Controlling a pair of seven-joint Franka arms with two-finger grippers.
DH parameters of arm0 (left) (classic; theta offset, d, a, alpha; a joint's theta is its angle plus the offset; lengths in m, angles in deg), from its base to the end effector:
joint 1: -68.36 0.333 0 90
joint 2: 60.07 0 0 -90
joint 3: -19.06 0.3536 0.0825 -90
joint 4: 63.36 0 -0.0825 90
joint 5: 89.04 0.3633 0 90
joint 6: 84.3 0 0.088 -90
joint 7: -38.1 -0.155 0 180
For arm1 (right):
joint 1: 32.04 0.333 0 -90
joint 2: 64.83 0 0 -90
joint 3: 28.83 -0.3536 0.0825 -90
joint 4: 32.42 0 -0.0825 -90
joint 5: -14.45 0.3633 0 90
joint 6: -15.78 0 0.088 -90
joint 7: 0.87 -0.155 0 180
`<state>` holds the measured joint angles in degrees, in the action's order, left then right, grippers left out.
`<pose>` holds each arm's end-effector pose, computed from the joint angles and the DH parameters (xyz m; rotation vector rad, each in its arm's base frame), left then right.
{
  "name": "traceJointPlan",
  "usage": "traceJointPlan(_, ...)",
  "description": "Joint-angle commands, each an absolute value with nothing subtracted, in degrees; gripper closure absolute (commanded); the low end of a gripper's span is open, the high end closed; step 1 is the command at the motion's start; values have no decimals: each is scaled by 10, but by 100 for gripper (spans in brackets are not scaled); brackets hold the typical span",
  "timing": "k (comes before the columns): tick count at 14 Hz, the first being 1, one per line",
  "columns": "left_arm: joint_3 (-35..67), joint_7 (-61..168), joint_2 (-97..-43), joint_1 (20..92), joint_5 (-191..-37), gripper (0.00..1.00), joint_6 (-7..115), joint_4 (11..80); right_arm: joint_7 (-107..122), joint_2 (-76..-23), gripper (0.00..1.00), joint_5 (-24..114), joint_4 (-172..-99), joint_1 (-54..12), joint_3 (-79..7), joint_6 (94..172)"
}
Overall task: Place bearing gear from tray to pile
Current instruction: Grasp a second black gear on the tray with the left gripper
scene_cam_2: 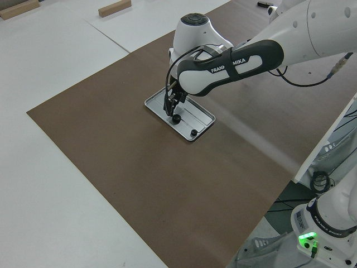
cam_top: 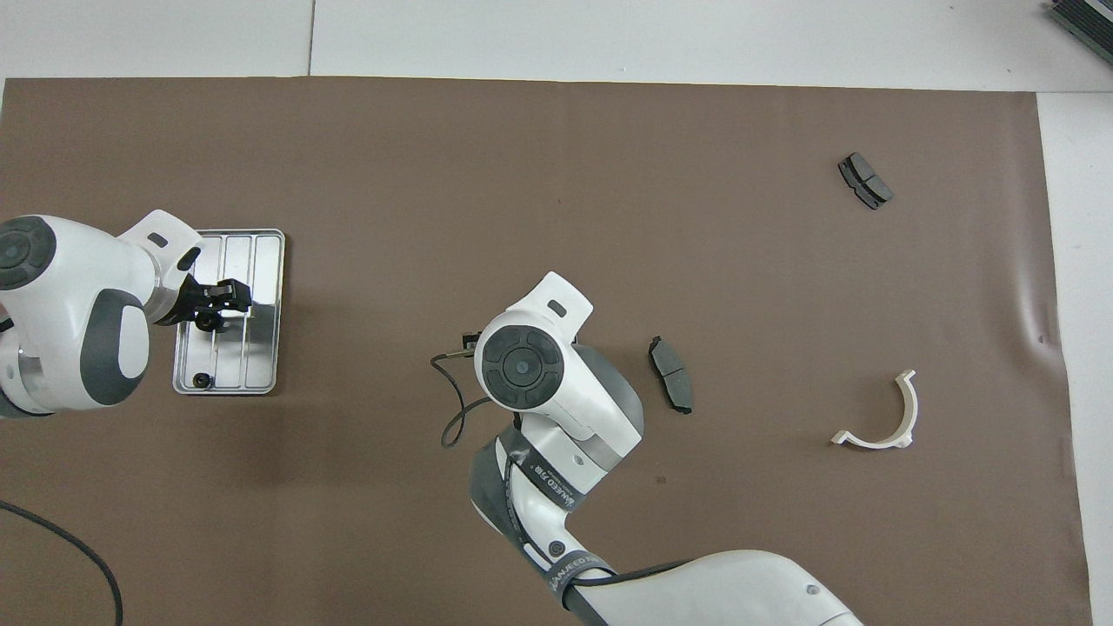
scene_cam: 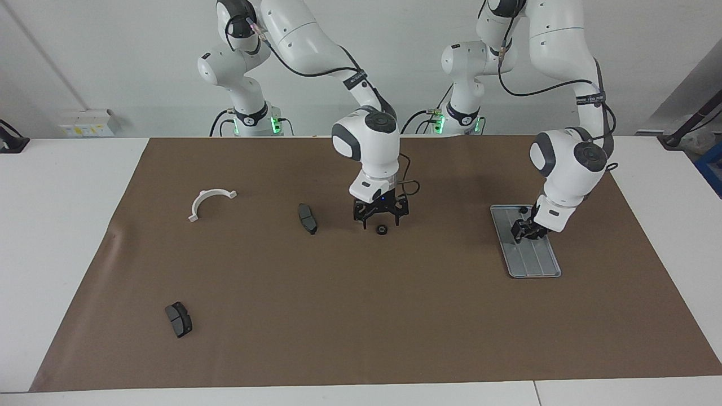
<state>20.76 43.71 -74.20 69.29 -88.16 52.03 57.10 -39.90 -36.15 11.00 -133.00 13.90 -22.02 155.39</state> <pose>0.5750 0.0267 0.3073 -3.1172 -0.2058 -0.0483 0.5314 0.4404 0.3032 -3.0850 -0.0984 -0.3163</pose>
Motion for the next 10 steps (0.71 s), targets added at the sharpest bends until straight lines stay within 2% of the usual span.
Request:
traceJointPlan(1,205,432,-725,712,-876,25,533,600,-396,-353,0,101,-1323,135,-222,1564)
traceJointPlan(4,205,440,-725,712,-876,33,536,608,-392,-353,0,101,-1336,136,-222,1559)
traceJointPlan(5,205,440,-726,712,-876,35,540,608,-391,-353,5,101,-1338,137,-222,1558)
traceJointPlan(7,205,441,-728,712,-876,41,545,608,-390,-353,24,101,-1338,137,-222,1561)
traceJointPlan(10,205,442,-729,712,-876,53,545,606,-393,-350,27,101,-1342,140,-222,1567)
